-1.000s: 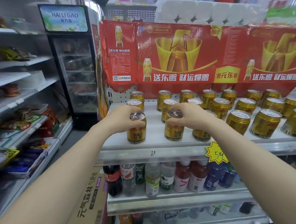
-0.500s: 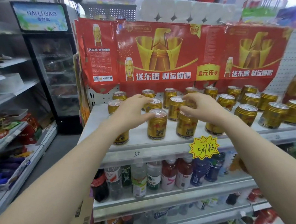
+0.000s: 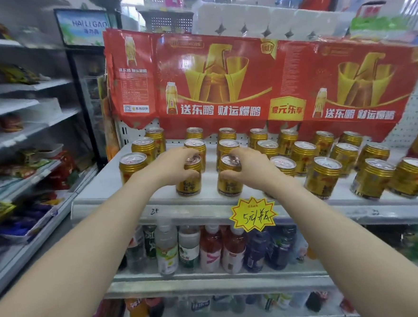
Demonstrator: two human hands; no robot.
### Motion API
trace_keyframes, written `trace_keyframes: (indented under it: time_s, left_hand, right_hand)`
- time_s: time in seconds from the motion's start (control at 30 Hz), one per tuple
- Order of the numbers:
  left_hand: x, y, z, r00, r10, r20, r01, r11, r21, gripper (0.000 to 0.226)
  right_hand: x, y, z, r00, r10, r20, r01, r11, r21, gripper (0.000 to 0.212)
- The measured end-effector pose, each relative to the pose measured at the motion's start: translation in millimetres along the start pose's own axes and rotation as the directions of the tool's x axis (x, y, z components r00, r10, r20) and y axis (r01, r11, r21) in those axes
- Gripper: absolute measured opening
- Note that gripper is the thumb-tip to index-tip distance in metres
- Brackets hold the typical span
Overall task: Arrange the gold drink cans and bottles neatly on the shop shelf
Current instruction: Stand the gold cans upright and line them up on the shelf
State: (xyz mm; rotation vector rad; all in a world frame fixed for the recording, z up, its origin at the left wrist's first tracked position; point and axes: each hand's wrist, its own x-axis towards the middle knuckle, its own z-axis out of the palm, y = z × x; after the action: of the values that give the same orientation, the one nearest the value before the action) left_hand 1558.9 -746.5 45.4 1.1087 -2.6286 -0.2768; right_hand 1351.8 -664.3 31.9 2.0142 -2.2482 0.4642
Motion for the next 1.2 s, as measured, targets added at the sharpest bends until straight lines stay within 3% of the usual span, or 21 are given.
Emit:
trace_keyframes:
  time_s: [0.1,0.2,0.27,0.33,0.4,0.97,1.2]
  left_hand:
    - [-1.4,9.3,1.4,1.000,-0.014,-0.023,0.016,0.993,0.116,0.063]
    - [4.4,32.3,7.3,0.985,0.084,-0.149,-0.054,0.979,0.195,0.053]
    - [11.7,53.3,12.8,0.977,0.117,-0.179,-0.092,0.985,0.143,0.058]
    - [19.4,68.8,19.8,0.981,0.130,-0.143,-0.114,0.987,0.114,0.059]
    - [25.6,74.1,28.2,0.987,0.133,-0.089,-0.122,0.986,0.117,0.059]
    - [33.1,65.8,38.3,0.983,0.165,-0.079,-0.159,0.985,0.071,0.053]
    - [31.3,74.0,34.7,0.991,0.128,-0.044,-0.122,0.985,0.118,0.051]
  right_hand:
    - [-7.1,14.5,-17.2,0.997,-0.059,-0.047,0.060,0.998,0.029,0.065]
    - [-15.8,45.5,-42.8,0.983,-0.023,-0.182,0.031,0.999,0.040,0.051]
    - [-21.8,67.9,-52.8,0.993,0.023,-0.114,-0.025,1.000,-0.010,0.049]
    - [-30.5,80.9,-53.1,0.997,0.069,0.036,-0.068,0.997,-0.022,0.054]
    - [-37.5,85.8,-46.7,0.993,0.078,0.091,-0.076,0.997,-0.019,0.058]
    - [-37.8,72.0,-32.3,0.978,0.211,-0.008,-0.210,0.977,0.026,0.067]
    - [-38.2,80.2,-41.9,0.984,0.178,-0.002,-0.178,0.984,-0.001,0.074]
